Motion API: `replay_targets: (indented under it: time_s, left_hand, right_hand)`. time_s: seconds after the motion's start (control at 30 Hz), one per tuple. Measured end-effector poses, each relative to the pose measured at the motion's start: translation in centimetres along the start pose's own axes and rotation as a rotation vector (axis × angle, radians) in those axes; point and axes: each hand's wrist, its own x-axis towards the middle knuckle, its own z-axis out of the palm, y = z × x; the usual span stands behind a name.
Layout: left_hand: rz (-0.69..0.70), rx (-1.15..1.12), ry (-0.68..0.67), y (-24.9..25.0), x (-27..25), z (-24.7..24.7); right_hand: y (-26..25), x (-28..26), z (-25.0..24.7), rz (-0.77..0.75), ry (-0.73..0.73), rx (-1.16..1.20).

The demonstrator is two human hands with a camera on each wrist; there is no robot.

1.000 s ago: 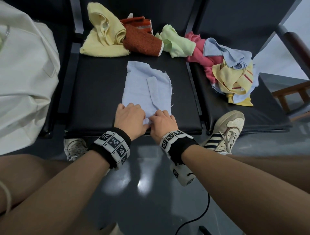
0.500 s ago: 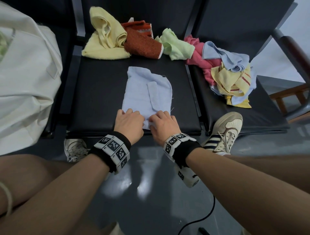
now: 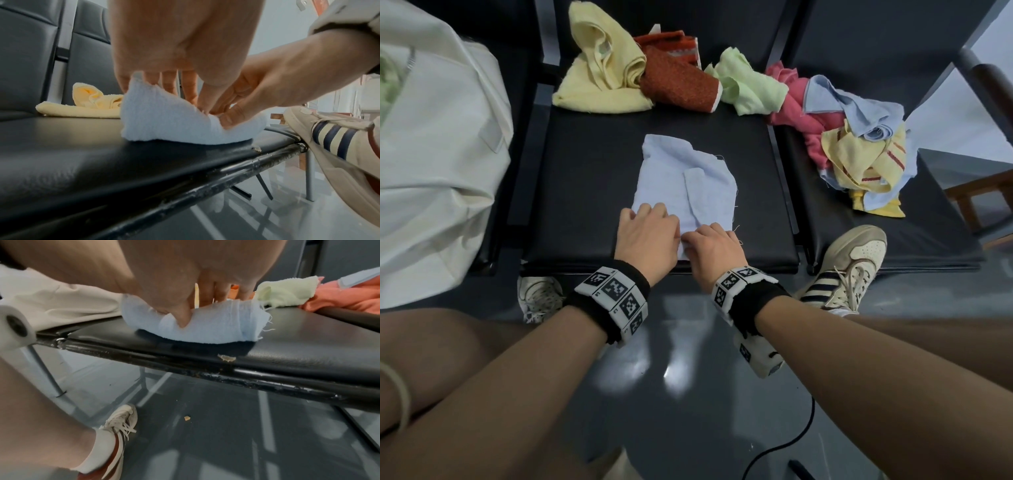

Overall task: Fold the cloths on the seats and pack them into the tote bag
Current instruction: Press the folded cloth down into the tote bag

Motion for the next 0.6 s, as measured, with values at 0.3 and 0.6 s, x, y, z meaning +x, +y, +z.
replay_targets:
  time_s: [0.3, 0.6]
  left_hand:
    - [0.046, 0.054, -0.051, 0.2, 0.0, 0.4]
    - [0.011, -0.011, -0.087, 0.1, -0.5, 0.1]
  right_hand:
    - [-0.1, 0.8, 0.1, 0.091, 0.004, 0.026]
    - [0.7, -0.4, -0.1, 0.081, 0.019, 0.124]
